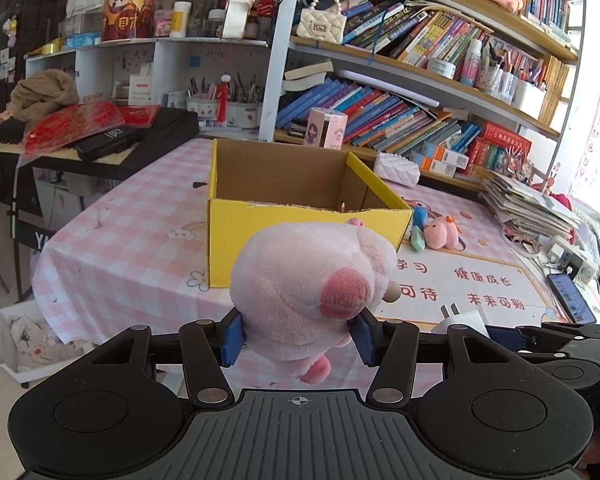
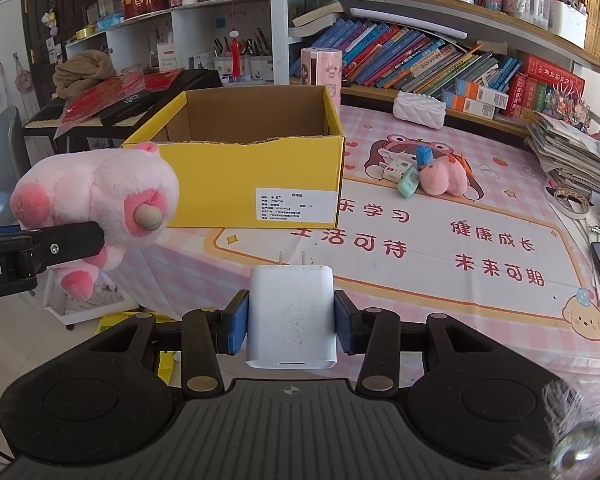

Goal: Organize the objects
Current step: 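Carry the pig and charger with both grippers over the yellow box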

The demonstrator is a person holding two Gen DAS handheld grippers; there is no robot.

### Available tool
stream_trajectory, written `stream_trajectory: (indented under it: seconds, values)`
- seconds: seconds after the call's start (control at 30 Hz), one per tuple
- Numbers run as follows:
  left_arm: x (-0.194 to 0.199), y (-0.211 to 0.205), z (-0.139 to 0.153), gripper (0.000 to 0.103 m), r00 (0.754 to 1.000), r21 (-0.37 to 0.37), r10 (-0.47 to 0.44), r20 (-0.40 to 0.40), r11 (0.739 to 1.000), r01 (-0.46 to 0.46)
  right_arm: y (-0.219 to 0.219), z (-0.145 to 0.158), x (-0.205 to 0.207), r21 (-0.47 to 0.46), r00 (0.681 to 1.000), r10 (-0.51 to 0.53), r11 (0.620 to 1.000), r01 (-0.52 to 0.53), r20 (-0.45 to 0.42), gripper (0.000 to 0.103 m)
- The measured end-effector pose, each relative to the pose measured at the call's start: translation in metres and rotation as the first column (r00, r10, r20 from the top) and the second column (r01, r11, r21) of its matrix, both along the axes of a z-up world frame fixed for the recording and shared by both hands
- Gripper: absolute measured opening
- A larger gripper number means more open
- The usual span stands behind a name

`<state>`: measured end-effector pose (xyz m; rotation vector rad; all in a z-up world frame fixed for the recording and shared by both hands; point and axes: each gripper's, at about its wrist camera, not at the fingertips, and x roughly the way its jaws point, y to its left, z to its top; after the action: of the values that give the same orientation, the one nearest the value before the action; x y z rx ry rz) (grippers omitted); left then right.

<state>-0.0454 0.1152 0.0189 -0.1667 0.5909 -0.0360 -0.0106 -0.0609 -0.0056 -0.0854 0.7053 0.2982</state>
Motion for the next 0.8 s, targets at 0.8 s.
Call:
stream_trajectory:
  seconds: [0.8]
  values:
    - [0.035, 0.018, 0.020, 0.053, 0.997, 0.003, 0.029, 0.076, 1.000, -0.029, 0.019, 0.019, 0.036, 0.009, 0.998, 0.011, 1.000, -0.012, 0.060, 0.041]
